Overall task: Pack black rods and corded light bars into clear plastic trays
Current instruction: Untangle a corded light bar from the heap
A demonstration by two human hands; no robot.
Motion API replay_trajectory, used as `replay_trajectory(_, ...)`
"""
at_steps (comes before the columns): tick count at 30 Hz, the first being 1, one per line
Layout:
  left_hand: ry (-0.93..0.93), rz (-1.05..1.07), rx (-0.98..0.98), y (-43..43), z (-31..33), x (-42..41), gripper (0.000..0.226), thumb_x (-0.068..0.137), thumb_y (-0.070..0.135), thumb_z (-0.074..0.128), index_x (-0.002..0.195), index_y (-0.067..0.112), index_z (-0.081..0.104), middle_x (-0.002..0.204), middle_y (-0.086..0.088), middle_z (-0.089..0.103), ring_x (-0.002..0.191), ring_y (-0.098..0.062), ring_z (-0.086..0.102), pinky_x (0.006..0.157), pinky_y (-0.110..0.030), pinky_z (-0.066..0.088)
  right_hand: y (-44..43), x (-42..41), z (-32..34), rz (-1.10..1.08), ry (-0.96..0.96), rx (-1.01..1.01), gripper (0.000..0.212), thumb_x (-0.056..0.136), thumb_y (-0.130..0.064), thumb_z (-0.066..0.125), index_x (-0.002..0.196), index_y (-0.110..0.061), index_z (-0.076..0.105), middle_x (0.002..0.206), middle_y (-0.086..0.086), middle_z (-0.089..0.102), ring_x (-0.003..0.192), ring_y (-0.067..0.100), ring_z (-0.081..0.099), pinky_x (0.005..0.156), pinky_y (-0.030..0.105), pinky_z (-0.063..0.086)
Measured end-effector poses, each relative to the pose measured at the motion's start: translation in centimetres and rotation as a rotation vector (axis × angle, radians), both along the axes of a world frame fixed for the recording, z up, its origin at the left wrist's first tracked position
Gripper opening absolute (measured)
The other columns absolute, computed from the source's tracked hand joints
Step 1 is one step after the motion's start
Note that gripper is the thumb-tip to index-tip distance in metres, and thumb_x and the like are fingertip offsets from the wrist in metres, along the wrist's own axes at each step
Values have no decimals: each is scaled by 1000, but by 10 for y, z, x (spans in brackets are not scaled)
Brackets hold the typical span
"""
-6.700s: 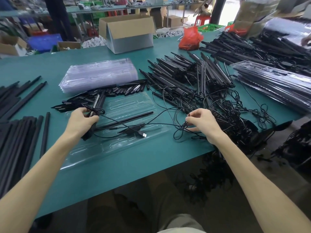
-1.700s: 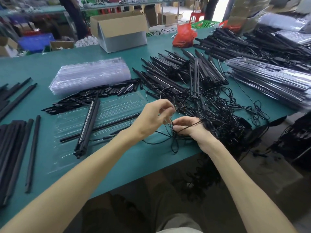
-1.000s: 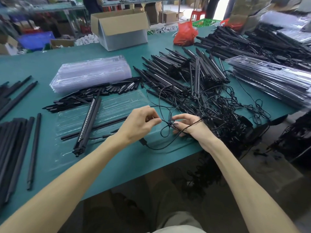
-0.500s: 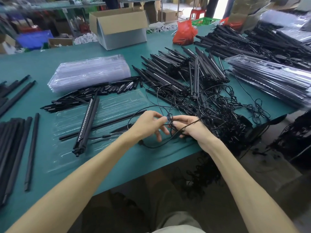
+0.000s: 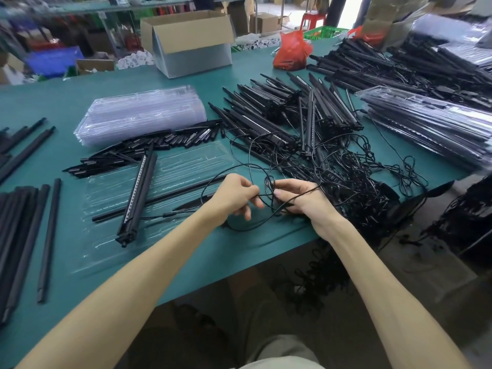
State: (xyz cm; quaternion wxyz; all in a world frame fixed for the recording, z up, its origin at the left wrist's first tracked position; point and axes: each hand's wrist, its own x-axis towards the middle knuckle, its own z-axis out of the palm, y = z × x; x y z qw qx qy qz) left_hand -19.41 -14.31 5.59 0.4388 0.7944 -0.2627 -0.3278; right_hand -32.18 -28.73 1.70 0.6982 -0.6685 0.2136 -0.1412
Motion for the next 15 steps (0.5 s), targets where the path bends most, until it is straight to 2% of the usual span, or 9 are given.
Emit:
replay_trajectory(2, -140, -40, 99, 3, 2, 0, 15, 93, 11, 52, 89, -1, 60, 66, 0, 74, 30, -17, 44, 36, -15, 28, 0, -1, 1, -10, -8, -11, 21, 89, -19, 75, 108, -28, 77, 101, -8, 77, 90, 2, 70, 67, 18, 52)
replay_trajectory(5, -288, -112, 226, 5, 6, -2, 20, 90, 14, 52, 83, 1, 66, 66, 1, 75, 30, -16, 41, 44, -18, 37, 0, -2, 0, -12, -18, -48, 21, 86, -21, 77, 106, -30, 78, 103, -7, 77, 91, 0, 68, 72, 20, 46)
replay_trajectory(7, -387, -105, 272, 3, 9, -6, 16, 92, 19, 54, 89, 7, 63, 63, 4, 73, 32, -14, 45, 49, -23, 41, 0, -3, -2, -26, -31, -48, 21, 85, -19, 78, 104, -27, 78, 102, -4, 77, 90, 1, 67, 72, 23, 44)
replay_trajectory(9, -476, -81, 263, 0, 13, -10, 8, 93, 22, 56, 94, 14, 55, 61, 6, 72, 39, -15, 50, 51, -26, 42, -1, -3, -3, -43, -38, -36, 19, 85, -18, 78, 103, -24, 78, 100, 0, 78, 88, 6, 66, 72, 25, 43)
replay_trajectory(12, -543, -118, 179, -1, 17, -15, 7, 95, 24, 54, 94, 18, 59, 64, 1, 72, 61, -20, 62, 59, -29, 49, -4, -3, -5, -46, -30, -12, 18, 85, -17, 78, 103, -22, 77, 96, 2, 78, 85, 10, 64, 72, 24, 42)
replay_trajectory(15, -638, -159, 85, 2, 19, -17, 13, 98, 34, 55, 99, 22, 61, 73, 4, 69, 77, -19, 64, 74, -36, 53, -5, -4, -6, -35, -26, -3, 20, 86, -17, 77, 106, -20, 77, 96, 4, 77, 82, 8, 64, 73, 24, 42)
